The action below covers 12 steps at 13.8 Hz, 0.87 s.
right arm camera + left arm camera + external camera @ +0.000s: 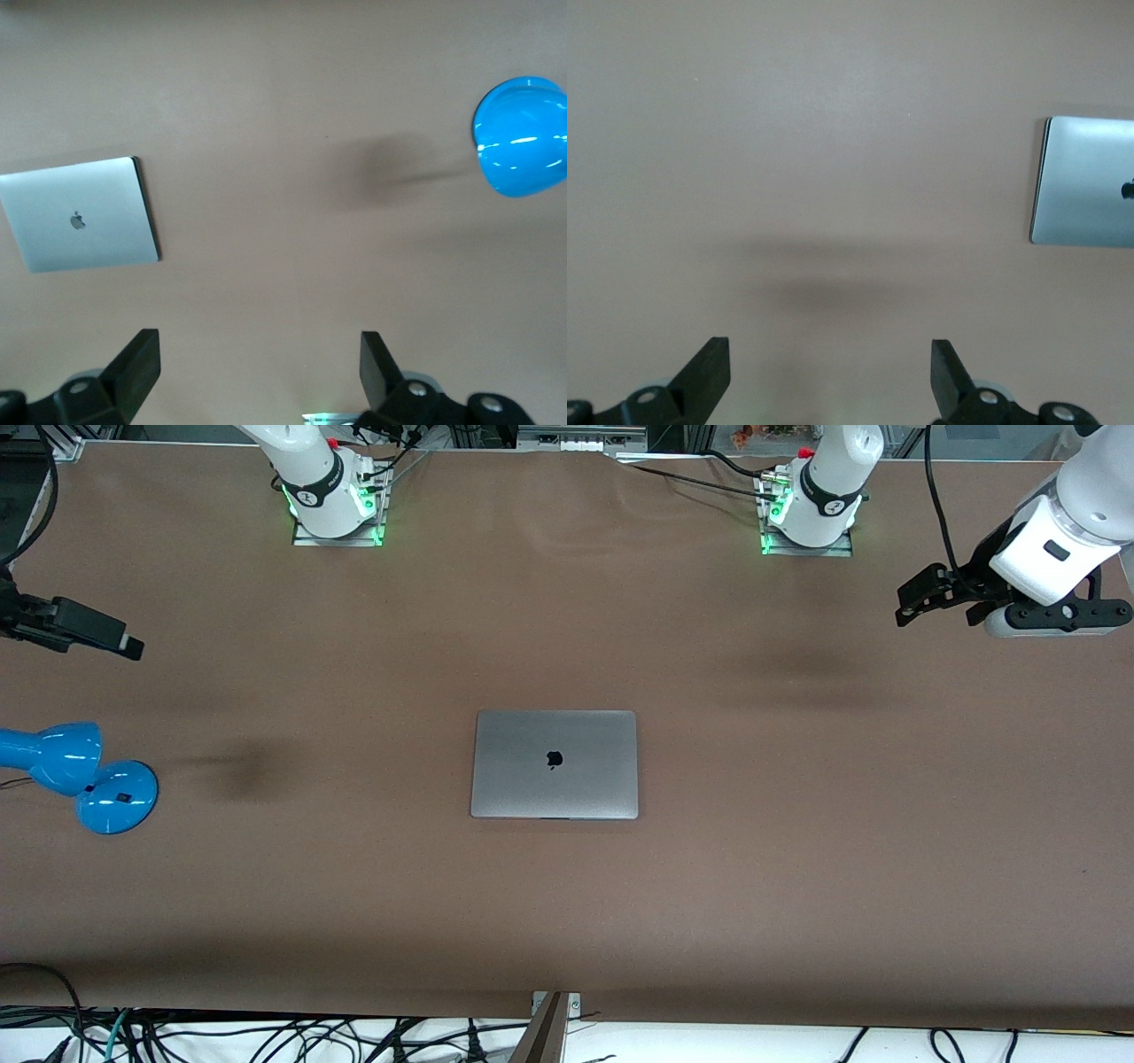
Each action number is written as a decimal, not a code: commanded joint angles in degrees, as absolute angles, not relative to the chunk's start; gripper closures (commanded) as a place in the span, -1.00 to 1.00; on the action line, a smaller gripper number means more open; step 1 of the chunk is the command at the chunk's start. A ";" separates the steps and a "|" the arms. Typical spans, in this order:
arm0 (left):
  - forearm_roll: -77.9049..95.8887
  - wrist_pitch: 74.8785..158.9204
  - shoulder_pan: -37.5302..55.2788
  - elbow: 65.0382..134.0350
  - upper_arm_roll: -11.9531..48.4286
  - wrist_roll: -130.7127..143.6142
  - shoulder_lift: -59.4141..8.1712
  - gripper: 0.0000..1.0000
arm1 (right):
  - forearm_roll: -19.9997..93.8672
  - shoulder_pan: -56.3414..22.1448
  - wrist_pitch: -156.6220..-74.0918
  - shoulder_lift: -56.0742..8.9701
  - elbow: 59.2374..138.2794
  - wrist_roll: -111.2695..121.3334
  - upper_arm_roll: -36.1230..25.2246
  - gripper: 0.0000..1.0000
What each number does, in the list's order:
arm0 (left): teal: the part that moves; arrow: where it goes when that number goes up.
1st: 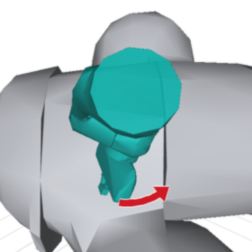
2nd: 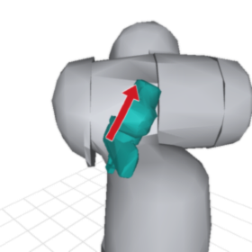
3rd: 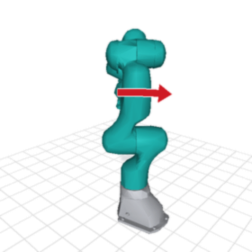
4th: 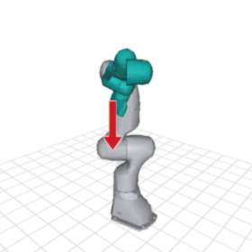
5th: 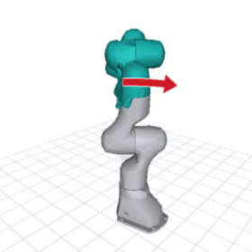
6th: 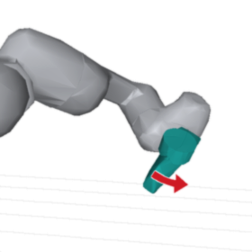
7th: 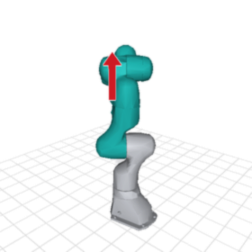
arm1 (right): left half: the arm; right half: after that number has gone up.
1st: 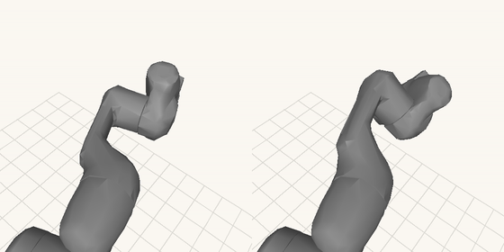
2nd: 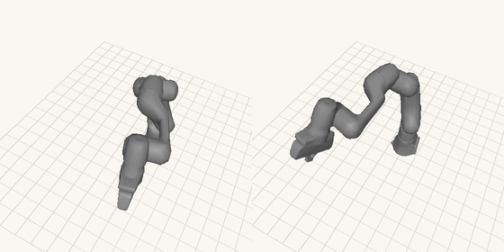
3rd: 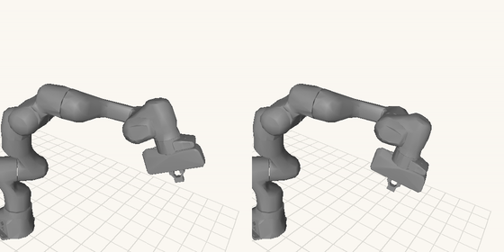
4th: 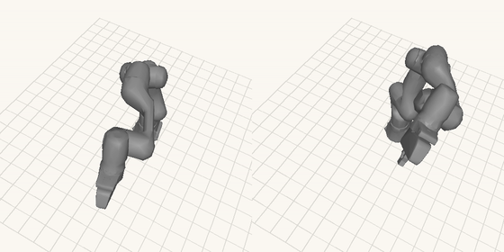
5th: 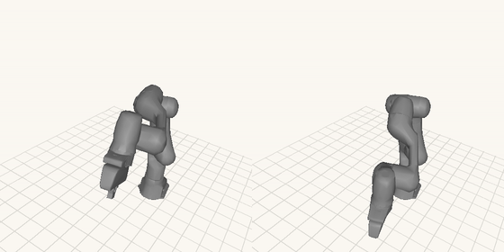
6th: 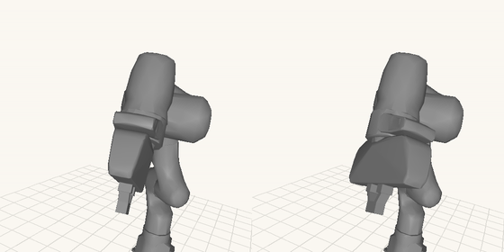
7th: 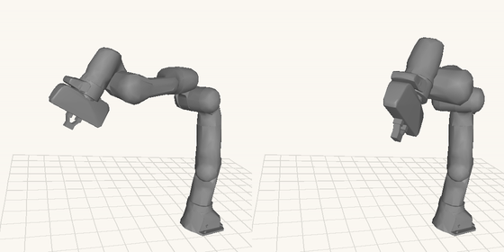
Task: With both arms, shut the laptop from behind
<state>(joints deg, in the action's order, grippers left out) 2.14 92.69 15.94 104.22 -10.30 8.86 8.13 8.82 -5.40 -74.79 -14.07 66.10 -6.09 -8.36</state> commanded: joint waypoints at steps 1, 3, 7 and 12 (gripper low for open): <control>-1.73 91.67 14.33 102.92 -8.36 6.15 7.82 -1.00 | 4.50 2.26 -75.32 -11.95 68.82 -4.31 2.07 -1.00; -3.61 91.76 8.99 102.57 -2.66 6.06 7.82 -1.00 | 2.55 2.90 -75.50 -11.87 68.82 -4.57 3.87 -1.00; -2.73 91.23 9.05 102.48 -2.55 5.89 7.91 -1.00 | 1.68 2.90 -75.41 -11.95 68.91 -4.31 3.78 -1.00; -0.18 88.87 11.68 98.81 -6.84 5.80 7.21 -1.00 | -0.09 2.90 -76.28 -12.57 68.91 -2.37 3.78 -0.99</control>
<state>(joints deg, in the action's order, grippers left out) -1.29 91.87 10.14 102.96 -4.42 7.41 8.09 0.97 1.93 -75.11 -13.73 67.39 -3.59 2.60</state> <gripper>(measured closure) 0.000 0.000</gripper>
